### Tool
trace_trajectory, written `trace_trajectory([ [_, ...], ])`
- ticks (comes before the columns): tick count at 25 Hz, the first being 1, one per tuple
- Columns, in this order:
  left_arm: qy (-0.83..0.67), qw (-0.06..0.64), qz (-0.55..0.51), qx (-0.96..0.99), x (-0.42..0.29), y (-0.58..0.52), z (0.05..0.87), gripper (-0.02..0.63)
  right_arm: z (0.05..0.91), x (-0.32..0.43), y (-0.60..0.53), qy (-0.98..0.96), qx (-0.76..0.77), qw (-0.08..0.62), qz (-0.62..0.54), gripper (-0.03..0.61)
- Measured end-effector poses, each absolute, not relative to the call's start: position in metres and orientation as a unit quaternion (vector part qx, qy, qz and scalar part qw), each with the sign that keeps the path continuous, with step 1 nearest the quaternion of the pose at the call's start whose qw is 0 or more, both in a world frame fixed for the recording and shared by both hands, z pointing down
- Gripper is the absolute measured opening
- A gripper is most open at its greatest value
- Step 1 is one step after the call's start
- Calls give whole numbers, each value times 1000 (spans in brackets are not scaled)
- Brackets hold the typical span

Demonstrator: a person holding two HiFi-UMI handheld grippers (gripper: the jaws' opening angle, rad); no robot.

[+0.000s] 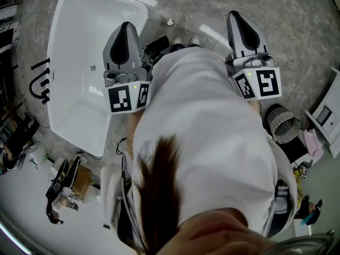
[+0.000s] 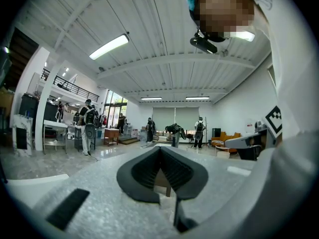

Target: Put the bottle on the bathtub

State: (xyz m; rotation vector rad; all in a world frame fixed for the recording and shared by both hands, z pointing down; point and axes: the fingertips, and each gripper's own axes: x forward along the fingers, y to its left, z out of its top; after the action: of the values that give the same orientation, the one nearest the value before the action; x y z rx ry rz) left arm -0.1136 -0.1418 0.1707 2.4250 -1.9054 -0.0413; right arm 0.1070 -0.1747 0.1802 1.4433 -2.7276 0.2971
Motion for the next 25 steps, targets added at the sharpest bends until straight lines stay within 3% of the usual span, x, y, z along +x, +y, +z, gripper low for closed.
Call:
trace_trajectory([
  [25, -613, 34, -20, 789, -118, -142, 173, 14, 183, 99, -171, -880, 465, 35, 87, 14],
])
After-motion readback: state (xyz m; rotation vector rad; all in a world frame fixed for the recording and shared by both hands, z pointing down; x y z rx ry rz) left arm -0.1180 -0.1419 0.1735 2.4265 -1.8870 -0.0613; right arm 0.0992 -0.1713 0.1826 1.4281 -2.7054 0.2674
